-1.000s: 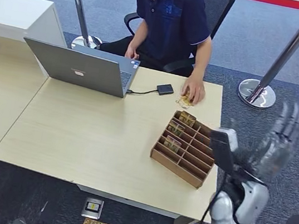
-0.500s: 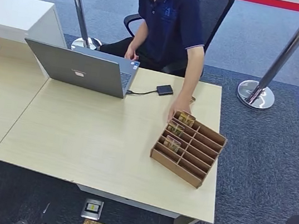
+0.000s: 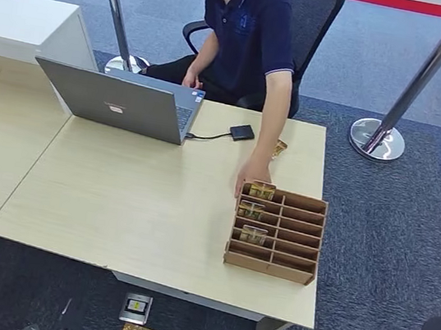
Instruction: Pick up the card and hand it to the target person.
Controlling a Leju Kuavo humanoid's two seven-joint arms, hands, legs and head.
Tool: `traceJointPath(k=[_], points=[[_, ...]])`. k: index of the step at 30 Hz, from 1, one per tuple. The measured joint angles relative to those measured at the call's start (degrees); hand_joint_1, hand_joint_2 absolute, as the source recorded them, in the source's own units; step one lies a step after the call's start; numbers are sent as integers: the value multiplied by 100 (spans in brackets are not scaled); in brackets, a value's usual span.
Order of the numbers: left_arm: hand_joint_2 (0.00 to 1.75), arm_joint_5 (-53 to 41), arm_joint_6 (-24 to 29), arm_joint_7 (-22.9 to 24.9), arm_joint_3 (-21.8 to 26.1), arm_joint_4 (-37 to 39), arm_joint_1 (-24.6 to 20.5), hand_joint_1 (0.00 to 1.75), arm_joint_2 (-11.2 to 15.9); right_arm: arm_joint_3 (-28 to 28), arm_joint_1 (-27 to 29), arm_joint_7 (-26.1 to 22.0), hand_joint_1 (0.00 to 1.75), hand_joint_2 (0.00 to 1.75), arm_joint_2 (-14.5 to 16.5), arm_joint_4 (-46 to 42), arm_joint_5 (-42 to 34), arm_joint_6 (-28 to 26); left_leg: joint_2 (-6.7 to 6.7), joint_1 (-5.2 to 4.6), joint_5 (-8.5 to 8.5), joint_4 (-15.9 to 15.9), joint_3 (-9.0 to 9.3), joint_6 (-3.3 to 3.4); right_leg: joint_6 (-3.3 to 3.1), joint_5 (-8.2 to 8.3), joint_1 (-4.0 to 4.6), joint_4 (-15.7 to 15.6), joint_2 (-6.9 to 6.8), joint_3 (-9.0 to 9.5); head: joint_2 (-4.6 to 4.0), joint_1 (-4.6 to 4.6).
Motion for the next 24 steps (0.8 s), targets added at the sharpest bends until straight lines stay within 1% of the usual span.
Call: traceJointPath(k=[2, 4, 6, 10, 14, 18, 24], points=[[0, -25, -30, -28, 0, 0, 0, 0, 0, 2, -12, 63, 0, 0, 33, 296, 161, 368, 0, 0, 1, 0, 0, -1, 0, 0, 1, 1, 0, 0, 0, 1], [87, -40, -100, -111, 0, 0, 1, 0, 0, 37, -23, 37, 0, 0, 66, 506, 364, 682, 0, -1, 2, 0, 0, -2, 0, 0, 1, 1, 0, 1, 0, 1], [175, -40, -198, -234, 0, 0, 1, 0, 1, 116, -31, -67, 0, 0, 93, 656, 539, 859, 0, -2, 2, 0, 0, -1, 0, 1, 0, 1, 0, 2, 0, 1], [175, -15, -518, -592, 0, 1, 1, 0, 4, 293, -52, -459, 0, 0, 127, 832, 711, 977, 0, -5, 3, 1, 0, 0, 1, 1, -1, 1, 0, 2, 0, 1], [175, -2, -655, -747, 0, 2, 0, 0, 6, 462, -74, -602, 0, 0, 146, 929, 819, 1014, 0, -5, 2, 1, 0, -1, 0, 1, -1, 0, 0, 1, 0, 1], [175, 14, -662, -760, 1, 2, 0, 0, 8, 567, -83, -594, 0, 175, 160, 978, 865, 1049, 0, -5, 2, 1, 0, -1, 0, 1, -1, 0, 0, 0, 0, 0], [175, 93, -661, -759, 35, 2, 4, 0, 14, 772, -78, -407, 0, 175, 170, 1017, 887, 1231, 0, -4, 3, 1, 0, -1, 0, 1, -1, 1, 0, 1, 0, 1]])
